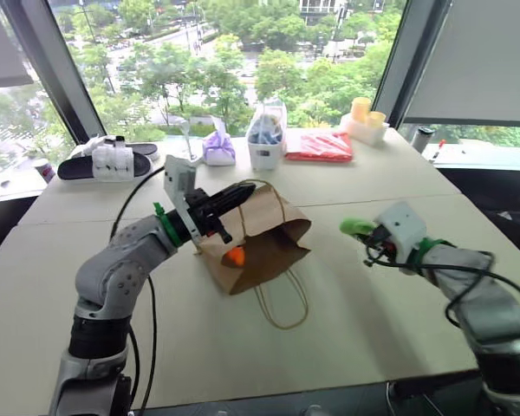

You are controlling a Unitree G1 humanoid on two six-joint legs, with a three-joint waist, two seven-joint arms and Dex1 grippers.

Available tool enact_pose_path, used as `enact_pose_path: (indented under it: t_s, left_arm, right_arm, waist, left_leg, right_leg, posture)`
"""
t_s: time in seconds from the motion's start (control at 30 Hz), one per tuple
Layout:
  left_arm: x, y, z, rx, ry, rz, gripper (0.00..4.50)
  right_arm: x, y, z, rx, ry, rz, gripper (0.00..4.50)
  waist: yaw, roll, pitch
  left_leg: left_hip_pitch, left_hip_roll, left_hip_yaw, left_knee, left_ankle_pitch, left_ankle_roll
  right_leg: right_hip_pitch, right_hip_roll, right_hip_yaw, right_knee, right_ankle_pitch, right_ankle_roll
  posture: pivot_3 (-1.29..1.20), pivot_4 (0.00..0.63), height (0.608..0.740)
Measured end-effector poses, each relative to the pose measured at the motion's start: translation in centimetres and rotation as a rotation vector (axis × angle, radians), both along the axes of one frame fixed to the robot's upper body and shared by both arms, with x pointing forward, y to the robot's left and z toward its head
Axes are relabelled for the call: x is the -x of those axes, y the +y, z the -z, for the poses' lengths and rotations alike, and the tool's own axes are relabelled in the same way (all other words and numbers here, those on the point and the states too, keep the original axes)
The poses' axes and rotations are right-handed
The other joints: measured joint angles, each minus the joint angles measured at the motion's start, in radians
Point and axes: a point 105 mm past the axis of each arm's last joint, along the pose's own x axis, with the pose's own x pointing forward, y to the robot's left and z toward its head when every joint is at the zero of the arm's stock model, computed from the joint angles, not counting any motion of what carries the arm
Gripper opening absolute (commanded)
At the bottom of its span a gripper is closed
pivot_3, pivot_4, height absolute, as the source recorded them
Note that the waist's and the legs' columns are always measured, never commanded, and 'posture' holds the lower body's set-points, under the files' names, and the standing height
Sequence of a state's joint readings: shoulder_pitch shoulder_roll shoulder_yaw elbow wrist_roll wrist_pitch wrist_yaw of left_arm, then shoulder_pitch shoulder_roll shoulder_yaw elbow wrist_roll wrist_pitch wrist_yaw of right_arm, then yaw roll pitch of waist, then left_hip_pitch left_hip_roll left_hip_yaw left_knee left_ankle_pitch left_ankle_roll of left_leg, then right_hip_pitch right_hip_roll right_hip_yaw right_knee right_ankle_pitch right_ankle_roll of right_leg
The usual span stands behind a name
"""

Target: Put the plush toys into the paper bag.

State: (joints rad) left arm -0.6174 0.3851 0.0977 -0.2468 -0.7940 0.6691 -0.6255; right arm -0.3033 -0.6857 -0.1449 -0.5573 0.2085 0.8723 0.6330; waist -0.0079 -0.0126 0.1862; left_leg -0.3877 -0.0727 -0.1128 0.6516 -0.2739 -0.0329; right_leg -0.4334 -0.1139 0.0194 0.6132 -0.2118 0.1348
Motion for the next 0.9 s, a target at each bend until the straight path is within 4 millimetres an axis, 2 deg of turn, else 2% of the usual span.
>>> enact_pose_path:
  t_s: [0.1, 0.13, 0.27, 0.33, 0.4, 0.57, 0.67, 0.73, 0.77, 0.9]
  left_arm:
    - [-0.1, -0.3, -0.3, -0.005, -0.001, 0.016, 0.0]
    - [0.0, -0.3, -0.5, -0.005, -0.005, 0.019, 0.0]
    - [-0.2, -0.1, -0.4, -0.007, 0.002, 0.012, 0.0]
    - [-0.3, -0.1, -0.3, -0.005, 0.005, 0.012, 0.0]
    - [-0.4, -0.1, -0.4, -0.003, 0.007, 0.01, 0.0]
    - [-0.4, 0.2, -0.5, 0.001, 0.003, -0.003, 0.0]
    - [-0.2, 0.3, -0.5, 0.002, -0.003, -0.008, 0.0]
    - [0.0, 0.2, -0.6, 0.007, -0.006, -0.009, 0.0]
    - [0.1, 0.1, -0.7, 0.01, -0.009, -0.009, 0.0]
    - [0.3, 0.1, -1.0, 0.015, -0.013, -0.03, 0.0]
  right_arm:
    - [3.8, 5.9, -0.4, -0.173, 0.051, -0.237, 0.01]
    - [4.2, 6.8, 0.0, -0.189, 0.074, -0.264, 0.01]
    - [3.2, 8.7, 1.9, -0.253, 0.137, -0.214, 0.01]
    - [2.4, 10.2, 2.5, -0.274, 0.15, -0.208, 0.01]
    - [0.7, 11.4, 2.9, -0.273, 0.131, -0.171, 0.01]
    - [-3.7, 11.9, 5.0, -0.193, 0.091, -0.034, 0.01]
    - [-6.6, 13.3, 5.1, -0.186, 0.025, 0.014, 0.01]
    - [-8.5, 14.3, 4.9, -0.182, -0.027, 0.039, 0.94]
    - [-8.9, 14.8, 4.8, -0.177, -0.045, 0.03, 1.25]
    - [-9.1, 16.5, 5.8, -0.186, -0.064, -0.019, 3.36]
  waist:
    - [-0.012, -0.001, 0.0]
    - [-0.009, 0.0, 0.0]
    - [-0.001, -0.001, 0.0]
    - [-0.004, -0.001, 0.0]
    - [-0.006, -0.001, 0.0]
    - [-0.007, -0.001, 0.0]
    - [-0.014, -0.001, 0.0]
    - [-0.014, -0.001, 0.0]
    - [-0.014, -0.001, 0.0]
    - [-0.01, -0.001, 0.0]
  left_leg:
    - [0.009, 0.002, 0.0, -0.002, 0.0, 0.0]
    - [0.011, 0.001, 0.0, -0.002, 0.0, 0.0]
    - [0.012, 0.0, 0.0, -0.001, 0.0, 0.0]
    - [0.012, 0.0, 0.0, -0.001, 0.0, 0.0]
    - [0.012, 0.0, 0.0, -0.002, 0.0, -0.001]
    - [0.011, 0.0, 0.0, -0.004, 0.001, -0.001]
    - [0.011, 0.0, 0.001, -0.005, 0.001, -0.001]
    - [0.011, 0.0, 0.001, -0.005, 0.002, -0.003]
    - [0.011, 0.0, 0.001, -0.005, 0.002, -0.004]
    - [0.01, 0.0, 0.0, -0.005, 0.003, -0.006]
  right_leg:
    - [0.006, 0.002, 0.001, 0.0, 0.0, -0.001]
    - [0.009, 0.001, 0.001, 0.0, 0.0, -0.001]
    - [0.012, 0.0, 0.0, -0.001, 0.0, -0.001]
    - [0.01, 0.0, 0.001, 0.0, 0.0, -0.001]
    - [0.009, 0.0, 0.001, 0.001, 0.0, -0.001]
    - [0.007, 0.0, 0.001, 0.0, 0.0, -0.001]
    - [0.006, 0.001, 0.002, 0.001, 0.0, -0.001]
    - [0.006, 0.001, 0.002, 0.001, 0.0, -0.001]
    - [0.006, 0.001, 0.002, 0.001, 0.0, -0.001]
    - [0.006, 0.0, 0.002, 0.0, 0.0, -0.001]
  posture:
    - [0.0, 0.15, 0.74]
    - [0.0, 0.15, 0.74]
    - [0.0, 0.15, 0.74]
    - [0.0, 0.15, 0.74]
    - [0.0, 0.15, 0.74]
    - [0.0, 0.15, 0.74]
    - [0.0, 0.15, 0.74]
    - [0.0, 0.15, 0.74]
    - [0.0, 0.15, 0.74]
    - [0.0, 0.15, 0.74]
